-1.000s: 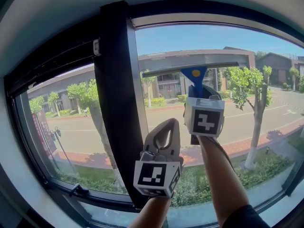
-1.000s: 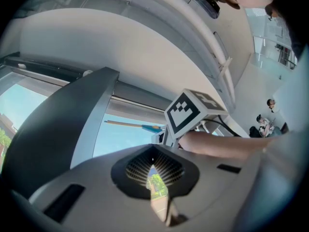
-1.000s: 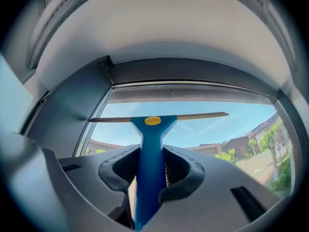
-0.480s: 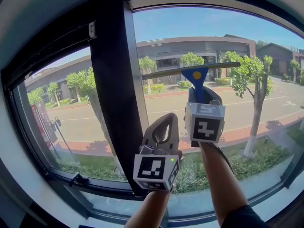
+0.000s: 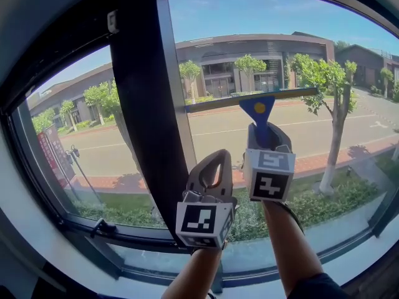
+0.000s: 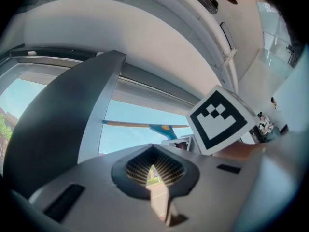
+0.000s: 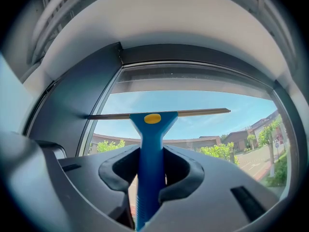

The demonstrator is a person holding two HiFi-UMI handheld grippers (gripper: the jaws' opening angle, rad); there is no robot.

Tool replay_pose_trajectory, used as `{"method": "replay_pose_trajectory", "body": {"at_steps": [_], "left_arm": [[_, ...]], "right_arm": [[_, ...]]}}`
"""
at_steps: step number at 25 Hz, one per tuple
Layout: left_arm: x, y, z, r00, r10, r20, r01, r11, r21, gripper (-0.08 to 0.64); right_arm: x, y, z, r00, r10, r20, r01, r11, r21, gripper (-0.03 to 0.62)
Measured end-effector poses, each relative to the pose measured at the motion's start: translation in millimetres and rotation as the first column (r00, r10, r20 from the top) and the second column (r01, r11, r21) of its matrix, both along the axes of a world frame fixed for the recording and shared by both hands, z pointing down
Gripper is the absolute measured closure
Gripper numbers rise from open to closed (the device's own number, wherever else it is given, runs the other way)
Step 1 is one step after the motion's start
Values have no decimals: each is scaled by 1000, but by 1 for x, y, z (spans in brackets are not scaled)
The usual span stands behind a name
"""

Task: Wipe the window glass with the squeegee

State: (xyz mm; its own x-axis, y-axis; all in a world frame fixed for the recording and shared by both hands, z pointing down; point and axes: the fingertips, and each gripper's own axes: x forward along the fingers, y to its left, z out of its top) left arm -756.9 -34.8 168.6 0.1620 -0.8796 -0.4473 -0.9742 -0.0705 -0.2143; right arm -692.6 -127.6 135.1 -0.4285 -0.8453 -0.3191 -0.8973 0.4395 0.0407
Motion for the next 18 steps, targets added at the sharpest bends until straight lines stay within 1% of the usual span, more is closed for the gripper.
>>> {"method": "replay_pose_trajectory", "body": {"at_steps": [3, 9, 14, 18], "left_arm": [[0, -3, 14, 1000, 10, 2, -10, 1000, -21, 565], [9, -7, 29, 1000, 27, 5, -26, 999, -40, 565], [7, -12, 40, 1000, 25, -16, -26, 997, -66, 565], [3, -14, 72, 999, 21, -31, -24, 996, -83, 565]], "right_arm": [[0, 2, 19, 1000, -5, 2, 5, 1000, -16, 465], [5, 3, 50, 1000, -4, -13, 3, 999, -39, 465], [6, 3, 72, 1000, -9, -10, 8, 998, -66, 465], [6, 6, 107, 999, -5, -34, 2, 998, -70, 465]]}}
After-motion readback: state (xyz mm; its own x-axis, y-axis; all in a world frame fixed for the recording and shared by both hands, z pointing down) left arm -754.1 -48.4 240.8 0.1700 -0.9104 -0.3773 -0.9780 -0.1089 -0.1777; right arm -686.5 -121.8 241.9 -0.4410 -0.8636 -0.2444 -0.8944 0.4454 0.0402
